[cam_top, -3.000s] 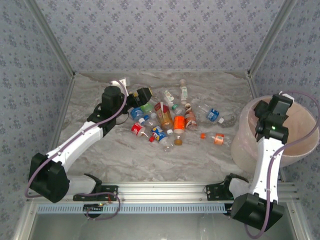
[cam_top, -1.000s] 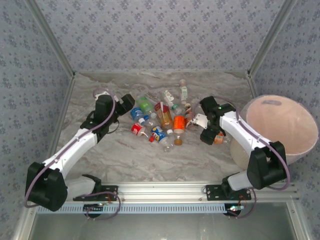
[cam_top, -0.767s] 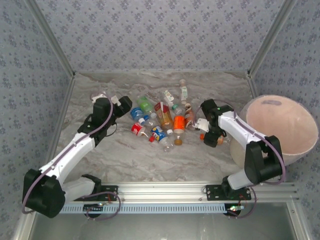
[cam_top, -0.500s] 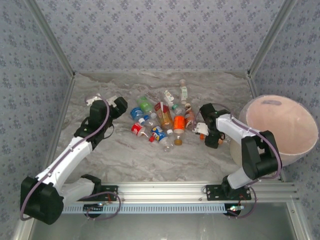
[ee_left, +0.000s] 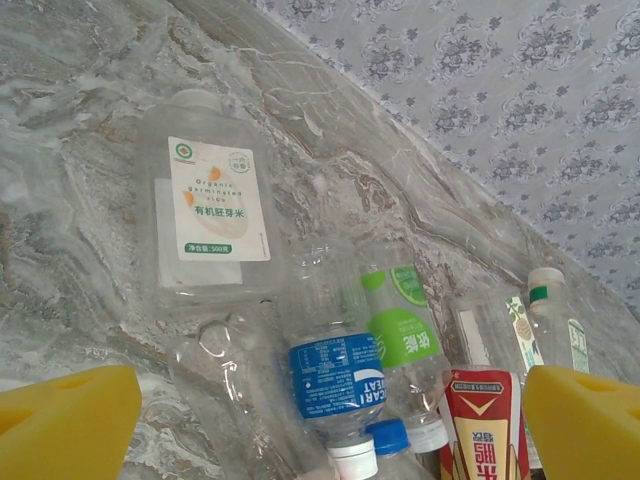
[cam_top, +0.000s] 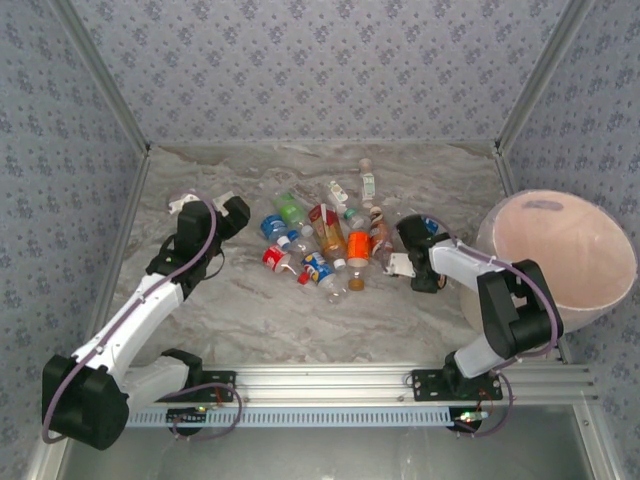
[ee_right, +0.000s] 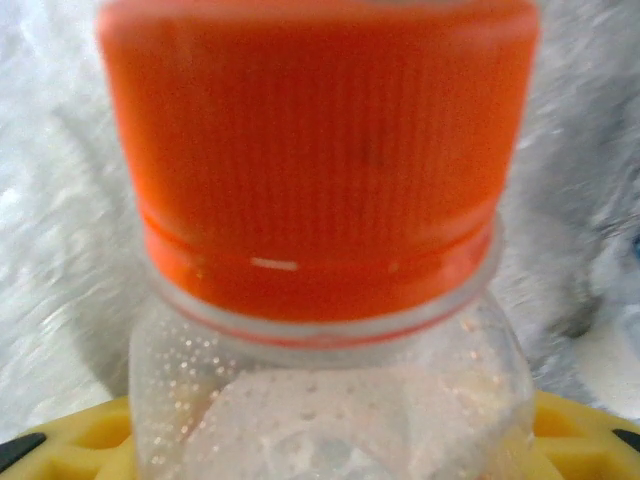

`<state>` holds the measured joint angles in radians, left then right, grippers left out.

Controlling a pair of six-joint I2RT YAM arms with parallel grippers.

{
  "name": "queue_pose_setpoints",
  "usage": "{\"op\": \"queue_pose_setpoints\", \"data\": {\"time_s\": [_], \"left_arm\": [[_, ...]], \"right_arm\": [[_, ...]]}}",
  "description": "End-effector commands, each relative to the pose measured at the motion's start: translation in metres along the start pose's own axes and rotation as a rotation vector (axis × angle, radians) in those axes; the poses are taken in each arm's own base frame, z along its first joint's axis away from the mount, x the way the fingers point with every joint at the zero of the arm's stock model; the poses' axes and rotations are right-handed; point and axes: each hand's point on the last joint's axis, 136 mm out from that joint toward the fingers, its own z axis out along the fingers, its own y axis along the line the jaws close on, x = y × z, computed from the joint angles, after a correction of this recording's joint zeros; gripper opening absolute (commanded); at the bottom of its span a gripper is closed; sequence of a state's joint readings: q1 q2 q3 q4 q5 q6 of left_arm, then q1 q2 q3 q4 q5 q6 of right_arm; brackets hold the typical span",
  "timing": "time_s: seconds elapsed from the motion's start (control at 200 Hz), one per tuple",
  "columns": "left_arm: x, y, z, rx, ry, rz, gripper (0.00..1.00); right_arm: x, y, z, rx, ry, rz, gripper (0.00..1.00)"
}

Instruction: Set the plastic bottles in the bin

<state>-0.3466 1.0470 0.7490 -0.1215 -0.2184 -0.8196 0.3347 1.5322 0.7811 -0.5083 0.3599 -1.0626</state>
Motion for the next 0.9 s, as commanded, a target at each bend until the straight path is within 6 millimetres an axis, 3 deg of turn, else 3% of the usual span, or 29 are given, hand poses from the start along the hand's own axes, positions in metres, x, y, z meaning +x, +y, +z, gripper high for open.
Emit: {"op": "queue_pose_setpoints", "data": {"time_s": [0.0,0.21,0.38,0.47,0.62,0.894], "left_arm": [[-0.003,0.007,-0.002,-0.024,-0.013,0.011,0.98],[0.0,0.005,0.001,-0.014,-0.003,-0.006,0.98],[0.002,0.001,0.004,0.0,0.016,-0.017,0.98],[0.003,0.0,0.006,0.004,0.023,-0.021,0.98],[0.003,-0.004,0.008,0.011,0.031,-0.03,0.98],[0.011,-0.005,0.016,-0.014,0.087,-0.046,0.98]], "right_arm": [[-0.012,-0.007,-0.004,0.037,-0.051,0.008,0.53],[-0.03,-0.026,-0.026,0.104,-0.15,0.122,0.42],[-0.037,-0.045,-0.056,0.176,-0.243,0.222,0.41],[-0.041,-0.066,-0.086,0.266,-0.34,0.315,0.41],[-0.042,-0.092,-0.152,0.364,-0.553,0.512,0.41],[-0.029,-0.118,-0.244,0.42,-0.852,0.814,0.39]]}}
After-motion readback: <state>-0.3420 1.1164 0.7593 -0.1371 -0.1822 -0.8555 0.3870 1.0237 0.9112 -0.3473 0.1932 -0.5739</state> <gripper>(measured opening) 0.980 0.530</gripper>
